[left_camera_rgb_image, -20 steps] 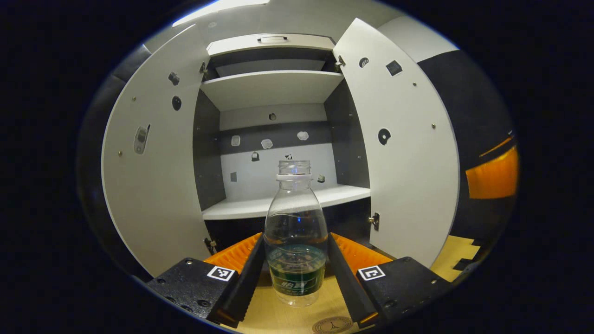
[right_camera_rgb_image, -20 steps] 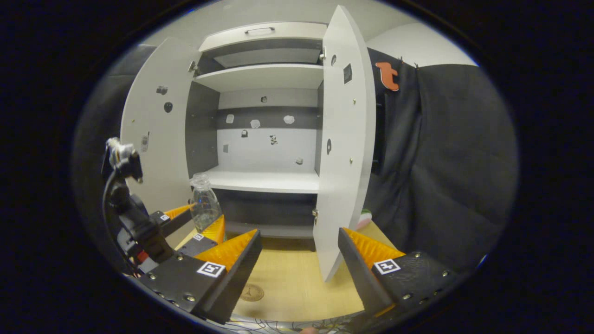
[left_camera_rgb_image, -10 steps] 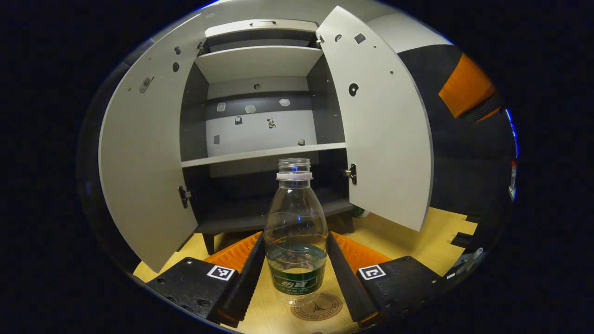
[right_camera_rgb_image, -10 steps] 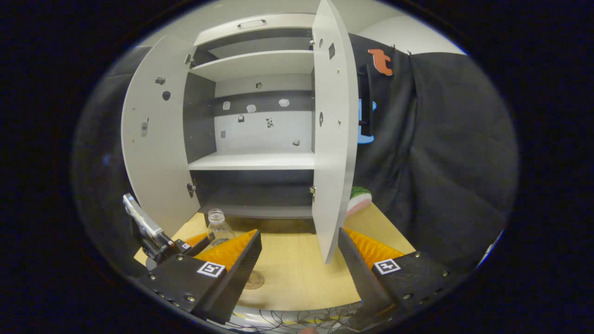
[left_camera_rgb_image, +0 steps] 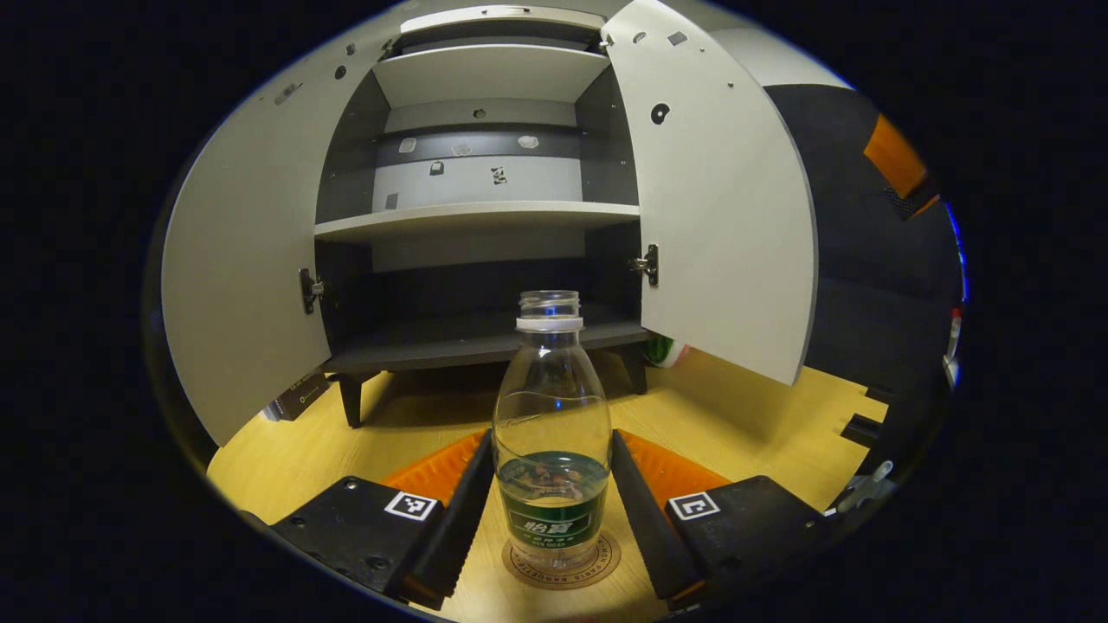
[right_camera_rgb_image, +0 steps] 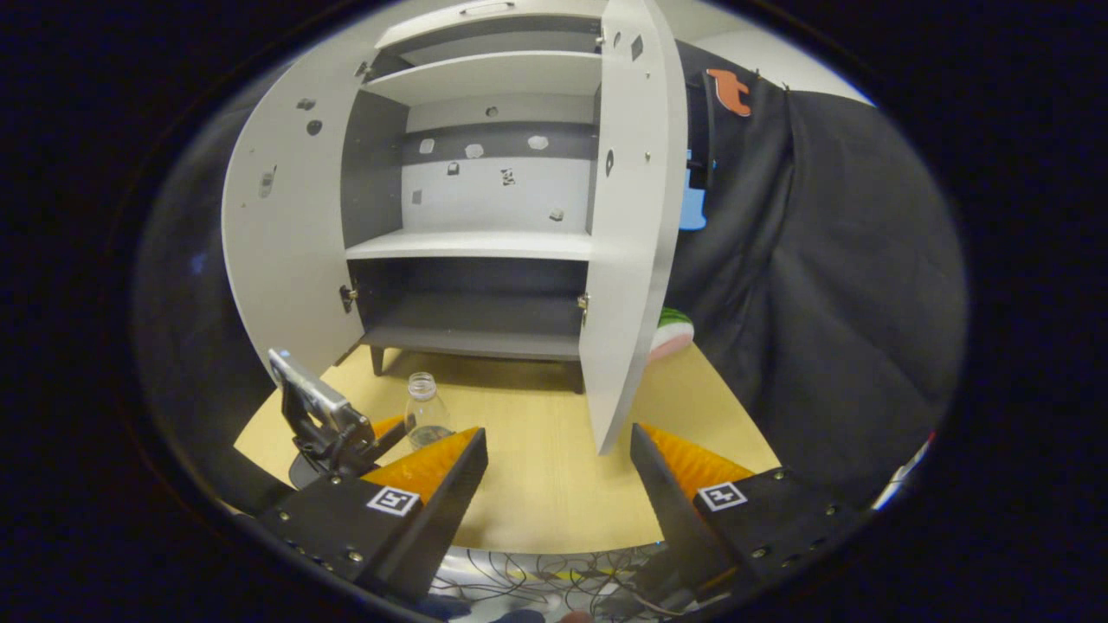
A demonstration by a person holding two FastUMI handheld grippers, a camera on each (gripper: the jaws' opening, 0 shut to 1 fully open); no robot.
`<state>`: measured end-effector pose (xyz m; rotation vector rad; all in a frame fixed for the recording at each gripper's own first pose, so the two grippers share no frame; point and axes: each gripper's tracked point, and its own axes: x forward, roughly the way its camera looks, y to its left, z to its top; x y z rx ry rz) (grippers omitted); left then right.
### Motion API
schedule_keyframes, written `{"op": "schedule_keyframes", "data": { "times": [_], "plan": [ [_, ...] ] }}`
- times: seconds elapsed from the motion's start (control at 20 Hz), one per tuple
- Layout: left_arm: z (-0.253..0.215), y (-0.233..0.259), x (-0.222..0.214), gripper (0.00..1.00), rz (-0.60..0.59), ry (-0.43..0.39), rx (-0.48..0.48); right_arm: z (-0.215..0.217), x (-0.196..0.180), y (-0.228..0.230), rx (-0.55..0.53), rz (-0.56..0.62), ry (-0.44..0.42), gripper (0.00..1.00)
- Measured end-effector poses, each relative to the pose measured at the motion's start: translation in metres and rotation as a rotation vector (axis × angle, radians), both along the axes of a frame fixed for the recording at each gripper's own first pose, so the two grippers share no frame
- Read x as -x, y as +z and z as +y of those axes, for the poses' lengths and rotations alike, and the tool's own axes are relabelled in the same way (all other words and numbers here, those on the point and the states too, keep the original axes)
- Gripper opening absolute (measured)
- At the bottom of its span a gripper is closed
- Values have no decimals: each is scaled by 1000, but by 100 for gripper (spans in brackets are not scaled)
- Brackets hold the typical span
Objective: Grasp the bottle in the cabinet with the left hand and place it on the coaster, then close the right door with the right hand and the left door with the left hand.
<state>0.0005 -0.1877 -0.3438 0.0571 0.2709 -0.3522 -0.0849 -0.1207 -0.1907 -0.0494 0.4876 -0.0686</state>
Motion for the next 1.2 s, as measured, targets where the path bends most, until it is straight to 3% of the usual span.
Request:
{"op": "schedule_keyframes", "data": {
  "times": [0.9, 1.2],
  "plan": [
    [12, 2, 23, 84, 52, 73, 5, -8, -6, -15, -59, 26, -1, 100],
    [10, 27, 24, 86, 9, 55, -9, -15, -4, -9, -72, 9, -9, 100]
  ]
}}
